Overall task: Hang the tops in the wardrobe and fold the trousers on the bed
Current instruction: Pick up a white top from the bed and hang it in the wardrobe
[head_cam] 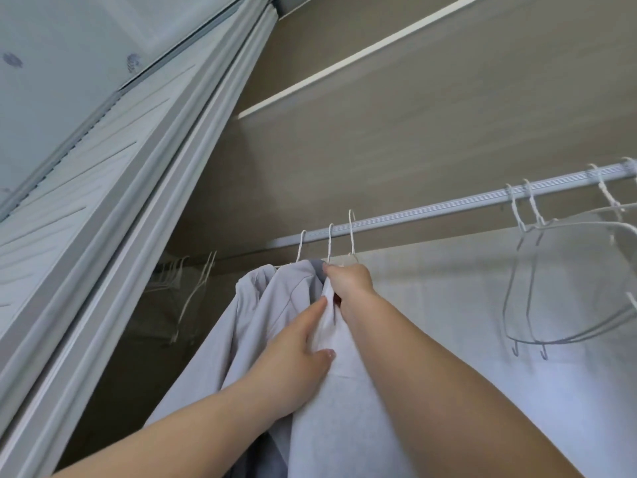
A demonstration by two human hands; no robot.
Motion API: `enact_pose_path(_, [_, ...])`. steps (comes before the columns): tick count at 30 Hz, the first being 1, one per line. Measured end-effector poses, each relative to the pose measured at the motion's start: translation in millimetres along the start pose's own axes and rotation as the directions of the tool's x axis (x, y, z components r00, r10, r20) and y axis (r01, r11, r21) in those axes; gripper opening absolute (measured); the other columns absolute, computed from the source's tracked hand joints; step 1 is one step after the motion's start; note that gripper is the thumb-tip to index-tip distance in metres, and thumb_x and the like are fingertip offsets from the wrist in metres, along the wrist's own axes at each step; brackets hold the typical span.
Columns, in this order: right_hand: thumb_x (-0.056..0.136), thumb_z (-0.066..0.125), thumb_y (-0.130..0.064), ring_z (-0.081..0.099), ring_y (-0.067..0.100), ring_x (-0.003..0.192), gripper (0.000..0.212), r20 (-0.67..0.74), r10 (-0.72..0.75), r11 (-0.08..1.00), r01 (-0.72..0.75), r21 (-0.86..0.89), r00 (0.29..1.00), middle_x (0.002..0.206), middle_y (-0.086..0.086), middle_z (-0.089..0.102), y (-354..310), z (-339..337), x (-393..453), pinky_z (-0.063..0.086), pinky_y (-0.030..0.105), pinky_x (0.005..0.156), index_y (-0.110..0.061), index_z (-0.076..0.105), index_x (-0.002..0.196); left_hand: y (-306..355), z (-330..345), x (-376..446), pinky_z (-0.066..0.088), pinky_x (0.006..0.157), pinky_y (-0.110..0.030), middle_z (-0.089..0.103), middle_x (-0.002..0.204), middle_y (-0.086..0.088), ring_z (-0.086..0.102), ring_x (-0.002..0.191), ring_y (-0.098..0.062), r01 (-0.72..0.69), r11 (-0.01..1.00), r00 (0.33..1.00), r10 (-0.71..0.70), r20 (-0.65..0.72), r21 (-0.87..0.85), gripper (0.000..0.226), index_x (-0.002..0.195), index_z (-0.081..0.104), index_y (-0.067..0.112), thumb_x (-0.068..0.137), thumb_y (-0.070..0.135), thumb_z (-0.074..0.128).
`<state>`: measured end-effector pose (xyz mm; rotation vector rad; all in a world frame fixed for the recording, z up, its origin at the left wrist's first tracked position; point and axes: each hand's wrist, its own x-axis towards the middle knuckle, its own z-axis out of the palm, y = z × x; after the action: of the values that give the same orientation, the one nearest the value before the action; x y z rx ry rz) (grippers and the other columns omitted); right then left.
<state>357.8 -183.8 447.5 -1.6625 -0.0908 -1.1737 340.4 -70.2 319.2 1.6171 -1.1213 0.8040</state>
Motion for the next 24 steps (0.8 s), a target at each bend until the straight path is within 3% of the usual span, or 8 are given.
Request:
enact_pose_path(4, [0.086,0.061,-0.023,0.061,0.026,0.079,0.013,0.069,-0.035,0.999,0.036,-0.021,0.997,0.077,0.007,0.062,25.6,15.1,-10.6,0.045,0.028,0.070,-0.010,0.061,0.083,-15.6,-0.4,-7.9,0.023,0.096,-0.008,0.035,0.144,0.023,0.035,0.127,0.004,0.030,1.000,0.999,-0.030,0.016,-0.007,0.067,0.147,0.022,0.041,0.094,0.017,0.056])
enact_pose_path(7, [0.086,0.059,-0.023,0.047,0.022,0.058,0.031,0.090,-0.093,0.995,0.091,0.028,0.992,0.056,0.001,0.047,35.3,22.2,-19.6,0.036,0.028,0.060,-0.015,0.045,0.059,-25.4,-4.8,-13.6,0.020,0.091,-0.005,0.033,0.136,0.029,0.029,0.117,0.011,0.049,0.999,0.999,-0.049,-0.013,-0.006,0.066,0.146,0.024,0.043,0.094,0.017,0.056])
enact_pose_path(10, [0.085,0.063,-0.029,0.052,0.019,0.069,0.018,0.080,-0.197,0.978,0.191,0.081,0.977,0.072,0.000,0.054,39.0,30.3,-37.9,0.041,0.030,0.068,-0.013,0.054,0.084,-34.3,-13.6,-20.5,0.022,0.084,0.003,0.031,0.125,0.032,0.028,0.114,0.011,0.079,0.996,0.995,-0.081,-0.066,-0.032,0.066,0.144,0.025,0.046,0.094,0.018,0.057])
enact_pose_path(12, [0.084,0.066,-0.032,0.058,0.016,0.087,0.036,0.067,-0.246,0.968,0.240,0.078,0.967,0.091,-0.004,0.059,44.3,35.5,-56.8,0.047,0.031,0.082,-0.020,0.052,0.116,-40.7,-20.0,-30.6,0.023,0.072,0.012,0.032,0.122,0.035,0.031,0.110,0.013,0.078,0.995,0.990,-0.084,-0.114,-0.058,0.064,0.140,0.030,0.046,0.092,0.015,0.059])
enact_pose_path(15, [0.085,0.068,-0.028,0.060,0.003,0.077,0.042,0.103,-0.337,0.940,0.329,0.086,0.936,0.080,-0.012,0.059,53.1,41.0,-89.7,0.048,0.020,0.073,-0.030,0.047,0.122,-48.8,-31.6,-51.3,0.024,0.069,0.014,0.027,0.107,0.046,0.035,0.092,0.029,0.079,0.994,0.982,-0.090,-0.164,-0.071,0.064,0.134,0.032,0.048,0.090,0.013,0.062])
enact_pose_path(19, [0.085,0.069,-0.019,0.059,-0.006,0.069,0.031,0.161,-0.439,0.895,0.415,0.163,0.884,0.081,-0.008,0.061,55.5,46.6,-137.9,0.044,0.005,0.062,-0.034,0.052,0.107,-48.4,-50.4,-84.3,0.034,0.090,0.000,0.039,0.116,0.044,0.038,0.117,0.018,0.101,0.985,0.975,-0.126,-0.184,-0.139,0.064,0.138,0.038,0.045,0.089,0.013,0.063])
enact_pose_path(21, [0.085,0.068,-0.016,0.061,0.002,0.072,0.029,0.218,-0.465,0.879,0.420,0.226,0.858,0.082,-0.008,0.061,54.0,49.9,-169.1,0.049,0.015,0.069,-0.038,0.055,0.099,-42.2,-63.2,-108.7,0.041,0.103,-0.019,0.052,0.126,0.032,0.047,0.121,0.008,0.126,0.976,0.970,-0.158,-0.183,-0.175,0.063,0.136,0.042,0.043,0.088,0.010,0.064])
enact_pose_path(24, [0.085,0.068,-0.012,0.064,0.008,0.077,0.029,0.299,-0.477,0.858,0.364,0.362,0.826,0.081,-0.008,0.063,52.2,52.0,-219.0,0.052,0.024,0.069,-0.038,0.061,0.093,-22.0,-81.7,-150.3,0.050,0.096,-0.032,0.066,0.118,0.008,0.062,0.109,-0.007,0.142,0.957,0.970,-0.186,-0.158,-0.254,0.054,0.130,0.054,0.029,0.085,0.000,0.064])
